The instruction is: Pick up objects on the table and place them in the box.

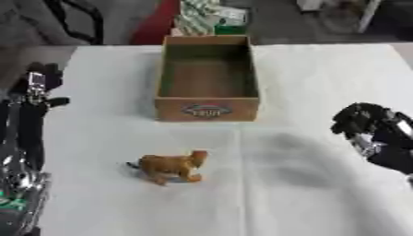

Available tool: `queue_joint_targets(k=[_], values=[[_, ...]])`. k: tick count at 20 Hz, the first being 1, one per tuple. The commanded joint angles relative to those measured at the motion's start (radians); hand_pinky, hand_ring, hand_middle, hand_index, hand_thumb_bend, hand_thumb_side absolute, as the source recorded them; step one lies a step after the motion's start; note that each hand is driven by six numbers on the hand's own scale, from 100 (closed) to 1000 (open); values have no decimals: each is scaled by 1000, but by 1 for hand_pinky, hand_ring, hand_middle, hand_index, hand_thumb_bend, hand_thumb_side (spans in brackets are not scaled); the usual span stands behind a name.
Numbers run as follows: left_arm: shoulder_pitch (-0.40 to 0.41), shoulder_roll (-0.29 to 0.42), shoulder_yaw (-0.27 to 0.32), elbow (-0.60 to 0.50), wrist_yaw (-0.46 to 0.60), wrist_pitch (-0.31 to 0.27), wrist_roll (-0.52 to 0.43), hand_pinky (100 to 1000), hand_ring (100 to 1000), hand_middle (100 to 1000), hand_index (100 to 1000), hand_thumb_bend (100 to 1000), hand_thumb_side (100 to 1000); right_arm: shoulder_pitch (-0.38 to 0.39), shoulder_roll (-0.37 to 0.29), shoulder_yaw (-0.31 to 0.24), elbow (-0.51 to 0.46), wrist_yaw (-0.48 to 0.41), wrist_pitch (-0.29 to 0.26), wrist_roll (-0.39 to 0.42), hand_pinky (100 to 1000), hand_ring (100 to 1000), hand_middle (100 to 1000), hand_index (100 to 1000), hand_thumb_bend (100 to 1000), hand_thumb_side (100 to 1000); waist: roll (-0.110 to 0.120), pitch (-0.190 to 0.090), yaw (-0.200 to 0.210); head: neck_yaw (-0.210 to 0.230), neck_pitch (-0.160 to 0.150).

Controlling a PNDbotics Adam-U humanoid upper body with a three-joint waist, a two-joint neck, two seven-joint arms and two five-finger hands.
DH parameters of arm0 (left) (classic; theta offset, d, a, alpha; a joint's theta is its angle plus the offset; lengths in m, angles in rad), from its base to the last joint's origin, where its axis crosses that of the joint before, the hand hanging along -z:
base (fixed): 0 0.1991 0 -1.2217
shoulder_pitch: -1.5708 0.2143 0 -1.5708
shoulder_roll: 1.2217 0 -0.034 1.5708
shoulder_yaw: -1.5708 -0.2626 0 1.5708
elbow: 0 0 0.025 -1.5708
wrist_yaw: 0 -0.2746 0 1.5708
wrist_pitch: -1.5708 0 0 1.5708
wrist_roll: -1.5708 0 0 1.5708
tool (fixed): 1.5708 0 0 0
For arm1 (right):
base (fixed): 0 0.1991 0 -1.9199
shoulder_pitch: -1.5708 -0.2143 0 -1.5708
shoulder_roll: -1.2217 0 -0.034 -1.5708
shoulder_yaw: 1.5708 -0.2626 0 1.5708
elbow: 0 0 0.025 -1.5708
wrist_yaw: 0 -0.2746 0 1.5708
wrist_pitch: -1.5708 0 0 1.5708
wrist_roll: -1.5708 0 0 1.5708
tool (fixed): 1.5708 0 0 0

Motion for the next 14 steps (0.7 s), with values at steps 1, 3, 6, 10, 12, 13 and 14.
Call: queue_joint_targets(k=[1, 3, 6, 10, 12, 13, 14], values=[[-9, 10, 0, -19, 0, 0, -2, 690, 824, 719, 798, 100, 930, -9, -9, -7, -19, -8, 4, -9, 626, 614, 617, 728, 100, 523, -2, -12, 0, 2, -13], [-9, 9, 0, -19, 0, 0, -2, 690, 824, 719, 798, 100, 930, -9, -8, -6, -18, -17, 6, -14, 626, 614, 617, 731, 100, 664, -2, -12, 0, 2, -13], [-10, 10, 0, -19, -1, 0, -2, 690, 825, 720, 798, 100, 929, -9, -8, -5, -17, -33, 12, -18, 626, 615, 618, 731, 100, 808, -2, -12, 0, 1, -13], [-10, 9, 0, -20, -1, 0, -1, 690, 825, 720, 799, 100, 930, -9, -8, -4, -18, -54, 17, -15, 626, 615, 619, 732, 100, 962, -3, -13, 0, 2, -14], [-10, 10, 0, -19, -1, 0, -1, 690, 826, 720, 799, 100, 930, -9, -8, -4, -17, -62, 19, -13, 626, 615, 619, 731, 100, 975, -3, -13, 0, 2, -14], [-10, 10, 0, -19, -1, 0, -2, 690, 826, 720, 798, 100, 929, -10, -8, -4, -17, -64, 20, -13, 626, 614, 618, 731, 100, 978, -3, -13, 0, 2, -14], [-10, 10, 0, -20, -1, 0, -2, 690, 826, 720, 798, 100, 929, -10, -9, -5, -17, -66, 21, -12, 626, 615, 618, 731, 100, 978, -3, -12, 0, 3, -15]])
